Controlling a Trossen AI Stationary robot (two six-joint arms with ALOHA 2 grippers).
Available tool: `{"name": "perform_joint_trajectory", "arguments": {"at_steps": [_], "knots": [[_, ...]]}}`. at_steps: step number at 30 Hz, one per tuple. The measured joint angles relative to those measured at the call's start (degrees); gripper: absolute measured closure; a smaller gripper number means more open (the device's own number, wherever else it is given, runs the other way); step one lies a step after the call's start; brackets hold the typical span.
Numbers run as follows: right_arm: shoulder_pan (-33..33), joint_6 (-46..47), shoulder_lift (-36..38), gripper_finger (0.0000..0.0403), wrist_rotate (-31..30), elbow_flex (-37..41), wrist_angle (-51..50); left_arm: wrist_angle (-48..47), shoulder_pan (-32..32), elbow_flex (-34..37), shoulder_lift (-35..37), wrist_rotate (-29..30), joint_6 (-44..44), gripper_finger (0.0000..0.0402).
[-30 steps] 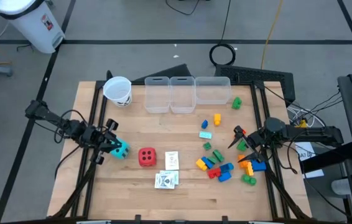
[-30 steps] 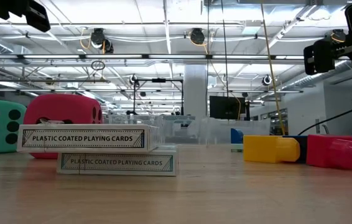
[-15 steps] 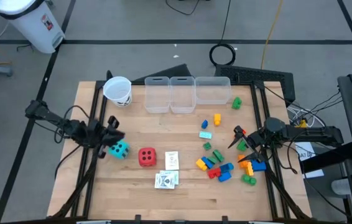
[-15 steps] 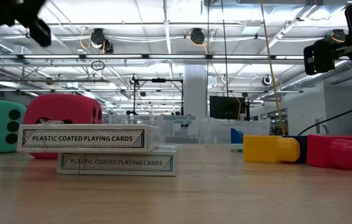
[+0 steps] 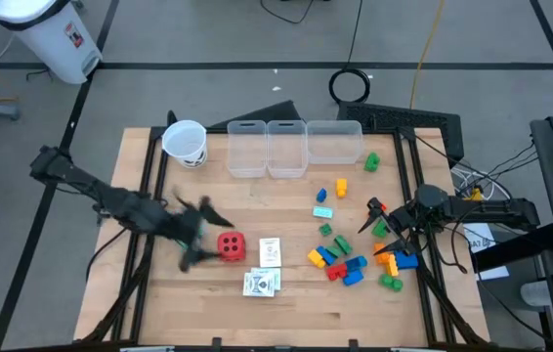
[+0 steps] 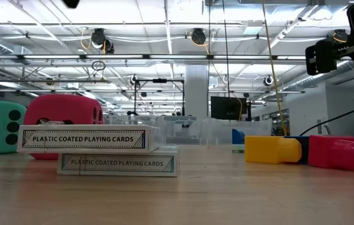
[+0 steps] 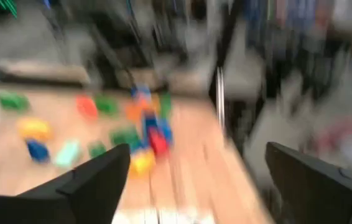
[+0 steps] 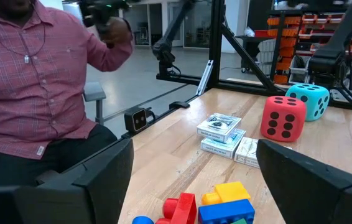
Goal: Pick & Place Toys
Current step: Put the black deck of cards into the left transparent bin
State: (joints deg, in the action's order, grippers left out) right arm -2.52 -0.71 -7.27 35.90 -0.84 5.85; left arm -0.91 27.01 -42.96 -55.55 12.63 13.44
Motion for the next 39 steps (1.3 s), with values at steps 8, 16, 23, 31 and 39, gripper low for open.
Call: {"name": "perform_joint_trajectory", "arguments": {"at_steps": [8,16,23,31,39], "knots": [[0.0,0.0,0.0,0.0089,0.0,0.0,0.0,-26.7,3.4,-26.1,-27.6,-7.1,-8.1,0.0068],[0.0,0.0,0.0,0.0088,0.0,0.0,0.0,-30.6,3.6,-30.9,-42.9,-6.8,-9.9,0.0100],[0.0,0.0,0.0,0.0088,0.0,0.0,0.1,-30.4,1.2,-30.9,-49.0,-5.1,-5.7,0.0093],[0.0,0.0,0.0,0.0089,0.0,0.0,0.1,-30.6,-2.2,-30.9,-51.0,-6.8,4.2,0.0083],[0.0,0.0,0.0,0.0089,0.0,0.0,0.1,-29.2,-3.9,-30.9,-51.0,-17.3,3.4,0.0031]]}}
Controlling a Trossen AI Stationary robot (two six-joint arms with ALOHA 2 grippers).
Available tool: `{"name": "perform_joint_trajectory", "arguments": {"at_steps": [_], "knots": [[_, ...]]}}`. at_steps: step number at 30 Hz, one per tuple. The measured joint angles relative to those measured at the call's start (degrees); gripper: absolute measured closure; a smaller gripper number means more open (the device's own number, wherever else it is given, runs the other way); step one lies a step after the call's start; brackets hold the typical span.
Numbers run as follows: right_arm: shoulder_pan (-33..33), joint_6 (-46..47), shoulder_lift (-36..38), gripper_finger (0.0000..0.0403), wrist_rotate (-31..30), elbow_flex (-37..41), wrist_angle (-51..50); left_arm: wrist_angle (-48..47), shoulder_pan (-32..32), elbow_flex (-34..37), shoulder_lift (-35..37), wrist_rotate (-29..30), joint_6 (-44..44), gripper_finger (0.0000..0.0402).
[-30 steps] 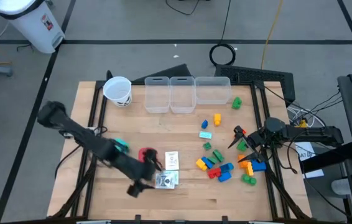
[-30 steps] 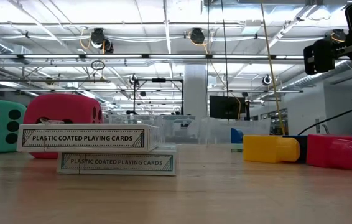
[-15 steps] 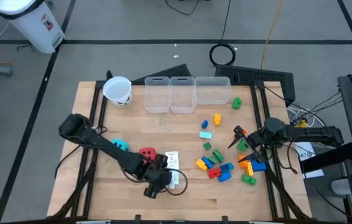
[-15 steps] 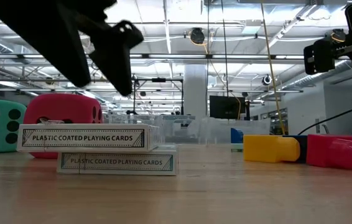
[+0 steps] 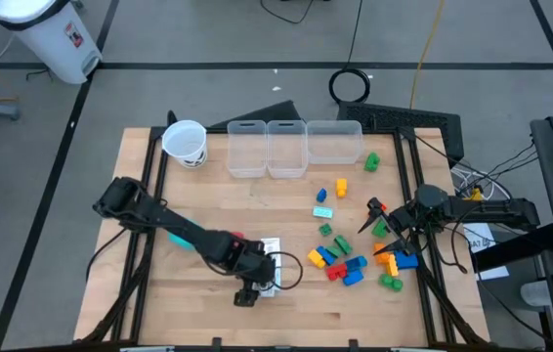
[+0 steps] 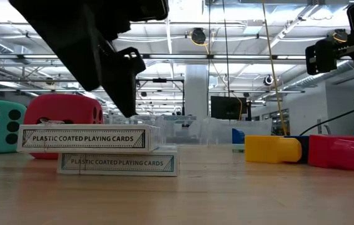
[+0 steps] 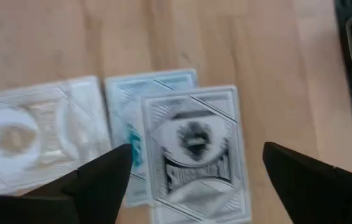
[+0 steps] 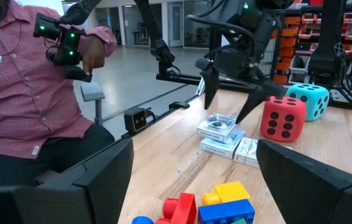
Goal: Pick & Place Toys
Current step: Put the black deck of cards into the left transparent bin
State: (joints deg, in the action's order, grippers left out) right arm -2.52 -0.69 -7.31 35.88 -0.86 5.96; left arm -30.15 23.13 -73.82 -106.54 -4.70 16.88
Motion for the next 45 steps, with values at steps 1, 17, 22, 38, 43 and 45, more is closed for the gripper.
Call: {"name": "perform_joint_trajectory", "arguments": {"at_steps": [1,17,22,38,43,45], "knots": [[0.0,0.0,0.0,0.0089,0.0,0.0,0.0,-0.4,0.2,0.0,0.0,-0.1,0.1,0.0023],[0.0,0.0,0.0,0.0088,0.0,0.0,0.0,0.3,5.0,0.2,-4.2,12.4,3.4,0.0015],[0.0,0.0,0.0,0.0088,0.0,0.0,0.0,0.5,5.6,0.1,-6.8,15.3,2.7,0.0020],[0.0,0.0,0.0,0.0089,0.0,0.0,0.0,0.6,8.2,0.2,-7.0,17.2,-2.7,0.0166],[0.0,0.0,0.0,0.0088,0.0,0.0,0.0,-1.7,8.9,-2.5,-7.2,16.5,-4.1,0.0256],[0.0,0.0,0.0,0.0088,0.0,0.0,0.0,-3.5,9.1,-4.2,-7.2,16.2,-4.8,0.0293]]}}
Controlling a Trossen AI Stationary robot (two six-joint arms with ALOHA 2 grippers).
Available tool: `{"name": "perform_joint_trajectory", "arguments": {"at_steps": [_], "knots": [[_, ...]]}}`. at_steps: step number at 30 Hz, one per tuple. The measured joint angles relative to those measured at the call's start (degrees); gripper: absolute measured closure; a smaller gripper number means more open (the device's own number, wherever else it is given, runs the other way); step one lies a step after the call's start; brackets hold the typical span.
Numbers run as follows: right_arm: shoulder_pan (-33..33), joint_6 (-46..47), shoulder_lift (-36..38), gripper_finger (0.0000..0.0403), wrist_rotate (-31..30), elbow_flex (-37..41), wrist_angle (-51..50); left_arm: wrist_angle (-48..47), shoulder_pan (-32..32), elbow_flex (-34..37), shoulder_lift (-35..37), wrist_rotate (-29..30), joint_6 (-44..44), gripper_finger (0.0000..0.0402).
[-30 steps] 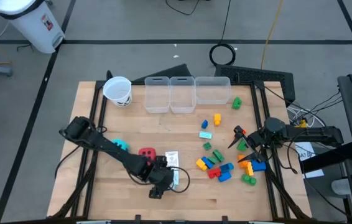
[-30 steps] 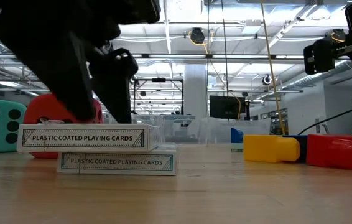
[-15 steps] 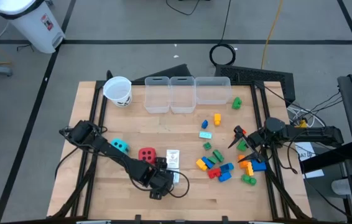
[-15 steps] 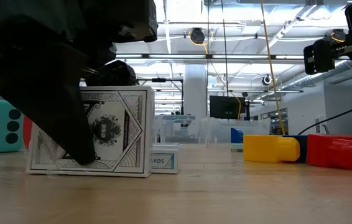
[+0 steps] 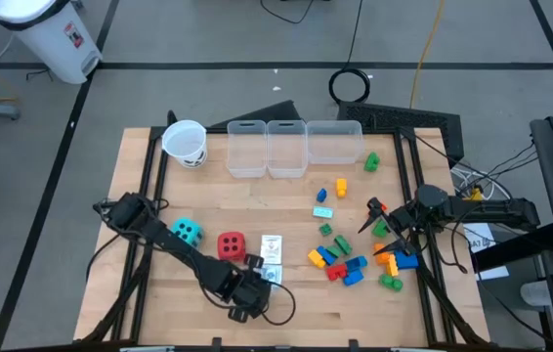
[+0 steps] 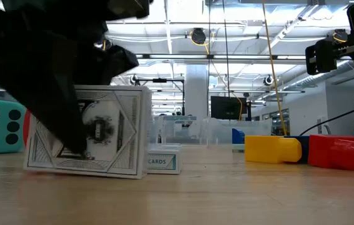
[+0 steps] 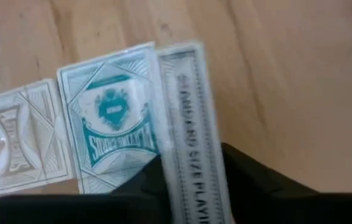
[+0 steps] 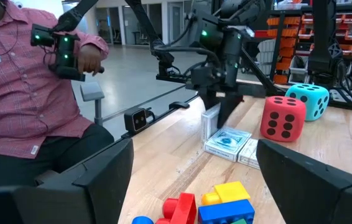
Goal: Pick & Place Toys
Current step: Put the black deck of cards into the left transparent bin
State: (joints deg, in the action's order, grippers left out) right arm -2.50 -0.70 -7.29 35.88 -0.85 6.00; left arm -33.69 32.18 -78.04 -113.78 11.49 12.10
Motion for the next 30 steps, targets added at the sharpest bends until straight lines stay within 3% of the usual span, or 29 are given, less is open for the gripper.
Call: {"name": "perform_joint_trajectory", "arguments": {"at_steps": [3,10,14,18,22,30], "knots": [[0.0,0.0,0.0,0.0089,0.0,0.0,0.0,-4.2,0.0,-3.7,0.0,0.0,0.1,0.0332],[0.0,0.0,0.0,0.0089,0.0,0.0,0.0,-13.2,-1.4,-13.8,1.1,0.6,2.8,0.0333],[0.0,0.0,0.0,0.0088,0.0,0.0,0.0,-13.1,-4.5,-16.8,5.9,1.1,3.7,0.0333],[0.0,0.0,0.0,0.0088,0.0,0.0,0.0,-12.3,-11.2,-16.8,13.5,7.4,3.9,0.0333],[0.0,0.0,0.0,0.0089,0.0,0.0,0.0,-7.7,-21.8,-12.4,21.4,8.8,4.6,0.0333],[0.0,0.0,0.0,0.0089,0.0,0.0,0.0,16.0,-48.0,9.5,30.5,-4.6,14.6,0.0333]]}}
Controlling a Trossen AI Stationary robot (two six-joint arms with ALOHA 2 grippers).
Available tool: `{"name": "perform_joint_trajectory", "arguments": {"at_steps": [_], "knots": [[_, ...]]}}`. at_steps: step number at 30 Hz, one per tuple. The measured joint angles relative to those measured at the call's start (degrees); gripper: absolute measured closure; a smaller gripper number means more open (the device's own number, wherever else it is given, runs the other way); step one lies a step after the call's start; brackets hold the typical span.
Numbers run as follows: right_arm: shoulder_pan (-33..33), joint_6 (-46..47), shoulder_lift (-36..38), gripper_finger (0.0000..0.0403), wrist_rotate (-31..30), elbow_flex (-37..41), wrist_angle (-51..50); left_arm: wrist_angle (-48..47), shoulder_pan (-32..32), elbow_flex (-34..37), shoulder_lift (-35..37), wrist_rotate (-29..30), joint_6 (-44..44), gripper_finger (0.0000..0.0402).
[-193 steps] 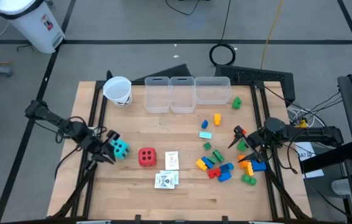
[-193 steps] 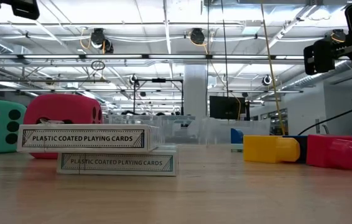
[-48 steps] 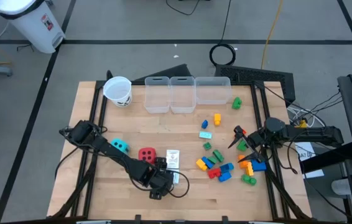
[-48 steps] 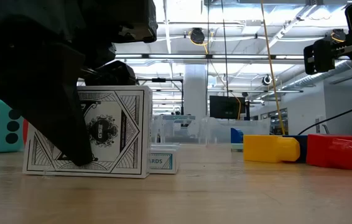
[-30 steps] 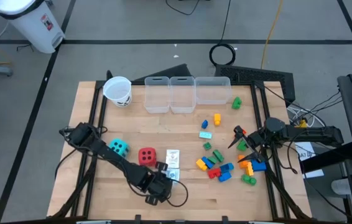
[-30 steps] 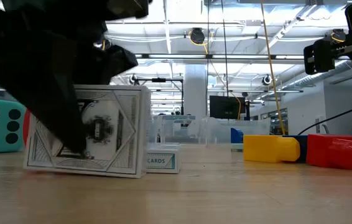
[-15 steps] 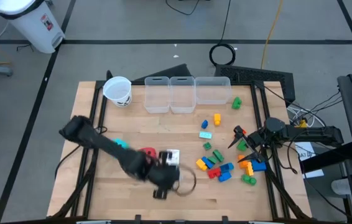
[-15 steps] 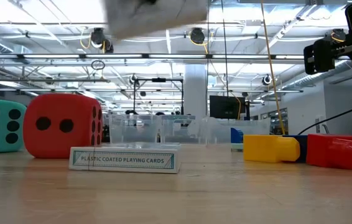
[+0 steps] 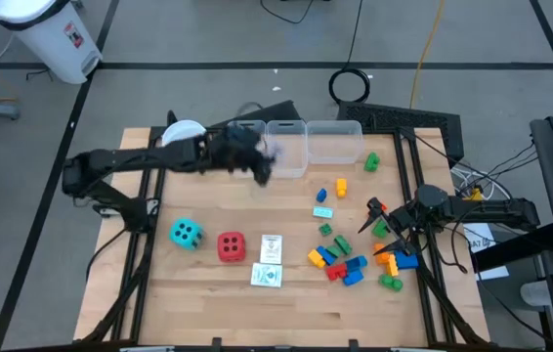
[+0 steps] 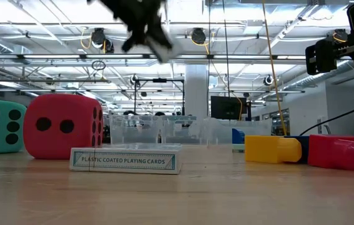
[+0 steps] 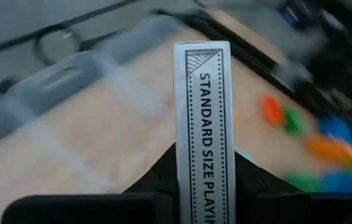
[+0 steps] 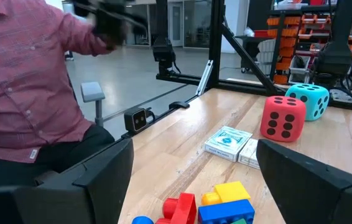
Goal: Pick & Place Toys
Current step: Put the black deck of cards into the left transparent bin, then put the brown deck of cards into the left transparent bin
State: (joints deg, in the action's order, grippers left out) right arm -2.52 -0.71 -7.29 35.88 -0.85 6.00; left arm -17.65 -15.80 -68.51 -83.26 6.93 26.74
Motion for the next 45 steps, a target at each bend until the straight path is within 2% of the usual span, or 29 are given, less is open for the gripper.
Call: {"name": "perform_joint_trajectory", "arguments": {"at_steps": [3,7,13,18,23,29,37,45], "knots": [[0.0,0.0,0.0,0.0088,0.0,0.0,0.0,8.9,-7.7,7.7,-0.2,-2.6,5.2,0.0333],[0.0,0.0,0.0,0.0088,0.0,0.0,0.0,21.5,-13.9,16.2,-0.7,-3.2,10.6,0.0333],[0.0,0.0,0.0,0.0088,0.0,0.0,0.0,25.9,-17.1,22.2,-0.7,0.8,12.7,0.0333],[0.0,0.0,0.0,0.0089,0.0,0.0,0.0,27.8,-16.4,22.6,-1.5,3.4,12.8,0.0327],[0.0,0.0,0.0,0.0088,0.0,0.0,0.0,27.9,-15.9,22.6,-5.1,3.6,14.3,0.0285],[0.0,0.0,0.0,0.0089,0.0,0.0,0.0,30.9,-16.1,22.6,-9.0,3.6,14.7,0.0259],[0.0,0.0,0.0,0.0089,0.0,0.0,0.0,31.7,-17.0,22.6,-9.4,6.2,12.2,0.0199],[0.0,0.0,0.0,0.0088,0.0,0.0,0.0,36.4,-17.0,22.1,-9.4,1.8,5.2,0.0147]]}}
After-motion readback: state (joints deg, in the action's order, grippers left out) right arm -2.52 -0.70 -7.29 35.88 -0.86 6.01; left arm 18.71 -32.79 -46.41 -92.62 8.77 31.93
